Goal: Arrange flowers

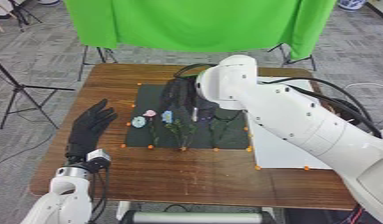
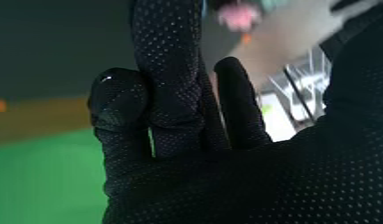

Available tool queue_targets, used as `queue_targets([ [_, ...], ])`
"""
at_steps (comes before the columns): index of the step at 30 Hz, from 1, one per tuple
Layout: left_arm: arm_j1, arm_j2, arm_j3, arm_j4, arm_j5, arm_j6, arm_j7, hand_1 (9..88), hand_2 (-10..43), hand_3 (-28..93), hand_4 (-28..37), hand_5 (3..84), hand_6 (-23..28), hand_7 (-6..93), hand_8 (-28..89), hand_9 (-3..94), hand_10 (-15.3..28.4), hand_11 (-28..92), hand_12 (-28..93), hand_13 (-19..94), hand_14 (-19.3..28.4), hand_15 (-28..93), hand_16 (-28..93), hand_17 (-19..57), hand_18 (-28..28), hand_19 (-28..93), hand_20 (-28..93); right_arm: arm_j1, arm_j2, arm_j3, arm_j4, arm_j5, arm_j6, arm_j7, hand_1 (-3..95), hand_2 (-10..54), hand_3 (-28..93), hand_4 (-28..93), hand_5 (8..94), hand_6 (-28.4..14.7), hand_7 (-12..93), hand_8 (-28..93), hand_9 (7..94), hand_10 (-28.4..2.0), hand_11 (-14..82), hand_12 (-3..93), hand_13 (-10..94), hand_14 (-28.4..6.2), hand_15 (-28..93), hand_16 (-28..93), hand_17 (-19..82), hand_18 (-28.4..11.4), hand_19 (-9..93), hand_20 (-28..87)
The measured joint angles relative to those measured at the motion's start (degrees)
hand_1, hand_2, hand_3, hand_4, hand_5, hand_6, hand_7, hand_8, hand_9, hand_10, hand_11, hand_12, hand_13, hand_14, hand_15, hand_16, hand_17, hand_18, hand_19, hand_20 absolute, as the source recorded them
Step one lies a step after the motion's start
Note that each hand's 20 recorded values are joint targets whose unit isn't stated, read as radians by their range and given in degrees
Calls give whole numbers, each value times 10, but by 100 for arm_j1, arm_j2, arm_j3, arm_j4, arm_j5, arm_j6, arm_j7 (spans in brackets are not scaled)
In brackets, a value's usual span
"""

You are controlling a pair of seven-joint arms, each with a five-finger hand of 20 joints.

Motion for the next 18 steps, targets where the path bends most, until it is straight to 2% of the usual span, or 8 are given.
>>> queue_targets([
  [2,18,-6,-11,-10,0,1,0,216,-95,719,-283,442,4,132,-73,440,128,168,118,359,168,166,17,56,122,35,165,-5,209,184,-331,-136,71,-106,236,-68,677,-130,493,-5,96,-83,659,-158,91,132,884,-67,433,276,555,-168,921,347],
  [4,44,-14,-31,-27,1,3,-1,217,-95,718,-283,442,4,132,-73,440,128,168,119,358,168,167,18,56,122,34,165,-27,500,324,-744,-385,365,-307,246,-86,688,-130,521,-10,107,-80,671,-152,97,145,881,-66,448,288,554,-167,928,368],
  [9,116,-36,-87,-62,1,9,0,217,-95,718,-283,443,3,133,-73,440,127,169,119,359,167,166,18,56,122,34,165,-376,1419,591,-1684,-1531,2246,-866,255,-95,689,-127,548,-10,122,-79,684,-148,116,164,874,-62,484,294,556,-166,932,417],
  [12,158,-54,-109,-73,1,11,2,218,-95,719,-283,443,3,133,-73,440,127,169,119,359,166,166,18,56,122,35,165,-893,1875,1113,-1926,-2087,3091,-852,257,-95,687,-127,547,-8,124,-80,687,-147,121,166,872,-62,487,295,556,-167,932,421],
  [14,179,-64,-111,-74,1,11,3,219,-95,718,-283,443,3,133,-73,440,128,168,118,359,167,166,18,55,122,35,165,-1216,2164,1434,-1959,-2318,3347,-798,259,-95,687,-128,546,-6,125,-80,687,-146,122,167,869,-63,490,297,555,-168,932,423],
  [18,186,-79,-109,-74,3,11,3,220,-95,718,-283,443,3,134,-73,440,127,169,119,358,168,167,19,55,122,34,165,-1715,2771,1783,-1950,-2693,3329,-596,269,-95,687,-132,555,0,134,-81,689,-144,126,170,867,-64,493,297,552,-168,932,427],
])
